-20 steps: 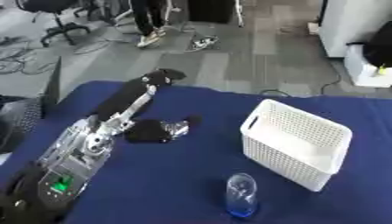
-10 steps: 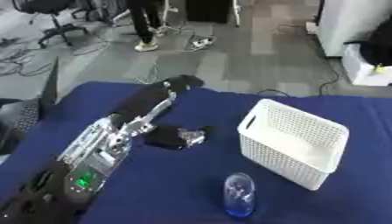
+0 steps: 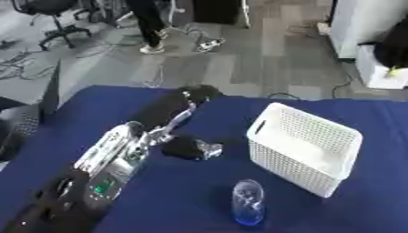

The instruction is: Pick up objects on the table and place them in the box.

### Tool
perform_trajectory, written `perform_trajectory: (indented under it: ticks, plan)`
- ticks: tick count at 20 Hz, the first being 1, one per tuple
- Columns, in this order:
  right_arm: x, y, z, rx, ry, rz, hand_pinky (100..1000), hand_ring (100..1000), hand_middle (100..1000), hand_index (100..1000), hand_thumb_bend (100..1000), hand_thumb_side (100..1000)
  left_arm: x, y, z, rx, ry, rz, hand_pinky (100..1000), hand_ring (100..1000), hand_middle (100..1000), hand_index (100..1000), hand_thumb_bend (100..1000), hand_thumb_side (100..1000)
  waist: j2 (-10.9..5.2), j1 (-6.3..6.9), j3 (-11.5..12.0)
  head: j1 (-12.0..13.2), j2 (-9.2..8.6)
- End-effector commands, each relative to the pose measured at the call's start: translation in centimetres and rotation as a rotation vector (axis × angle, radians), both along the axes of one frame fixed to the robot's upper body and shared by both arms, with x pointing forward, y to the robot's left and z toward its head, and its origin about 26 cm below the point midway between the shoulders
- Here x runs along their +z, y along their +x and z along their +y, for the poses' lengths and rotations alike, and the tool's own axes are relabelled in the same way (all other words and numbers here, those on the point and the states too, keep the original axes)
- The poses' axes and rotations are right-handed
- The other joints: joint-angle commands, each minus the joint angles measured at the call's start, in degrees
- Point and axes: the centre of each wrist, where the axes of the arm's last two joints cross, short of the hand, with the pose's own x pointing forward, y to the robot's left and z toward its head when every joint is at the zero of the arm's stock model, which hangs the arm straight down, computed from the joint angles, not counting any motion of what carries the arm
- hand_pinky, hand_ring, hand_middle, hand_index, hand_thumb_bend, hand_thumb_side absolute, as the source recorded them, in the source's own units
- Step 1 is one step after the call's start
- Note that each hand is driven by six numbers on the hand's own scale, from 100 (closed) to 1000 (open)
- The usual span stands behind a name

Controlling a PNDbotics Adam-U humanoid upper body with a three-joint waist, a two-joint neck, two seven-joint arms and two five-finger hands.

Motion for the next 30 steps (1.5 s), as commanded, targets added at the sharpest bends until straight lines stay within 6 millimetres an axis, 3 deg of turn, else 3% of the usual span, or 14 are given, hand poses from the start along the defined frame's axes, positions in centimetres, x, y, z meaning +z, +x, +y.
perform_trajectory:
  ticks: [1, 16, 30]
  plan:
    - [0.8, 0.0, 0.0, 0.010, -0.014, -0.019, 565, 602, 597, 709, 127, 798, 0.4, 0.2, -0.4, -0.013, 0.012, -0.014, 983, 860, 914, 961, 470, 783, -0.75, -0.10, -0.1, 0.0, 0.05]
    - [0.8, 0.0, 0.1, 0.018, -0.012, -0.017, 565, 602, 596, 709, 121, 800, -2.7, 1.5, -1.1, 0.026, 0.071, 0.038, 972, 852, 897, 941, 491, 815, -0.39, 0.18, -0.5, 0.0, -0.20]
    - [0.9, 0.1, 0.3, 0.024, -0.004, -0.023, 564, 601, 593, 708, 116, 801, -5.6, 1.2, -2.5, 0.041, -0.217, 0.149, 971, 830, 866, 908, 513, 819, 0.54, 0.54, -1.0, -0.2, -1.30]
